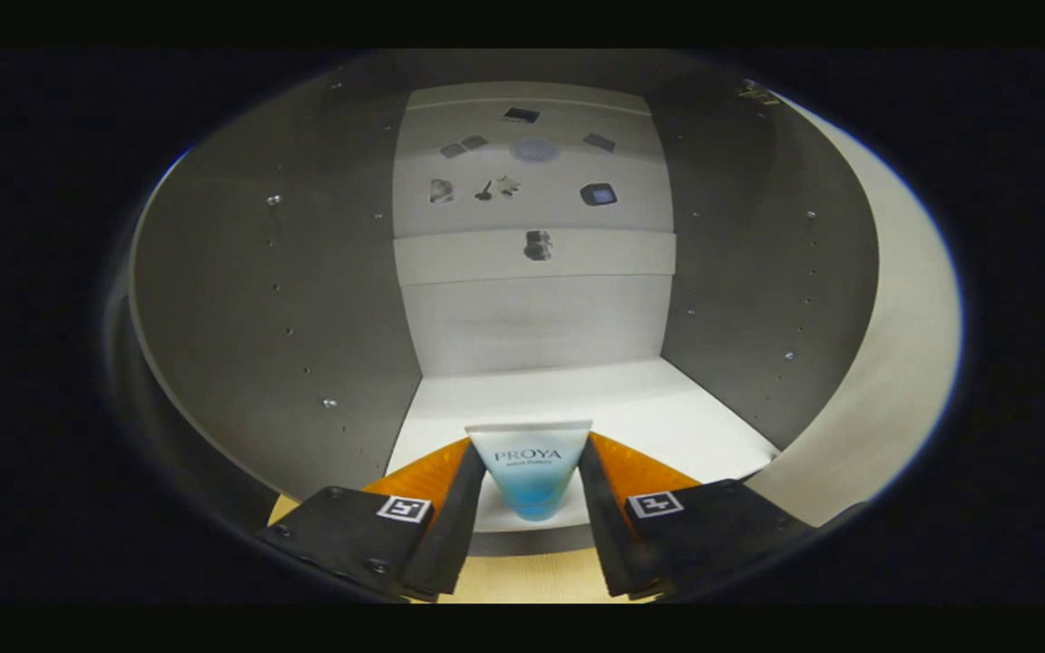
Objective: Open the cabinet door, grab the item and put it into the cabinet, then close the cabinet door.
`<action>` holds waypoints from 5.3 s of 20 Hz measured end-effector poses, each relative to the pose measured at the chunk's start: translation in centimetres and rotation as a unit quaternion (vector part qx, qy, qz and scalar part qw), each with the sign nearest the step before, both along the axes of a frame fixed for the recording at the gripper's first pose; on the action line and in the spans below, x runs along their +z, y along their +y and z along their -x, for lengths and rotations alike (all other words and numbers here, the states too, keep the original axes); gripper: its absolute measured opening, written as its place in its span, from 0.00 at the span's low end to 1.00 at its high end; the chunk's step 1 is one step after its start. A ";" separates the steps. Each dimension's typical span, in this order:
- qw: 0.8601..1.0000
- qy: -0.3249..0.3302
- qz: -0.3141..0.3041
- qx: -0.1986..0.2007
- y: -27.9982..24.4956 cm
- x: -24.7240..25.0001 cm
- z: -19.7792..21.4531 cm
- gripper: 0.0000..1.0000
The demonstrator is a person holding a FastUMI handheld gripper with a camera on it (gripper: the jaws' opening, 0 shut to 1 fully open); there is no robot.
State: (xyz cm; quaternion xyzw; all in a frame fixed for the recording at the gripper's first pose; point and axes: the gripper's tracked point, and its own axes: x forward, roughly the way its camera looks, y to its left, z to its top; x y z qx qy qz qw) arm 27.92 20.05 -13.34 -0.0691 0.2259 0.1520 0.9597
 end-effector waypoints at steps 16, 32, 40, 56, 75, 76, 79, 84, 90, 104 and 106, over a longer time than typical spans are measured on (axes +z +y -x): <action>0.994 -0.098 -0.041 -0.012 -5.6 6.2 18.9 0.98; 0.985 -0.153 -0.052 -0.065 -29.9 13.8 33.8 0.98; 0.976 -0.170 -0.064 -0.120 -41.6 12.9 31.7 0.96; 0.975 -0.164 -0.025 -0.146 -45.6 8.1 23.5 0.92; 0.990 -0.120 -0.059 -0.033 -22.7 3.7 26.2 0.93; 0.991 -0.119 -0.060 -0.027 -21.4 3.4 26.1 0.93; 0.991 -0.116 -0.059 -0.011 -17.5 2.6 24.9 0.93; 0.992 -0.118 -0.035 0.011 -10.7 0.5 20.5 0.93; 0.993 -0.114 -0.027 0.007 -6.2 -0.4 16.2 0.92; 0.995 -0.091 -0.031 -0.011 -4.6 1.2 15.6 0.92; 0.995 -0.097 -0.033 -0.013 -5.6 3.7 17.5 0.92</action>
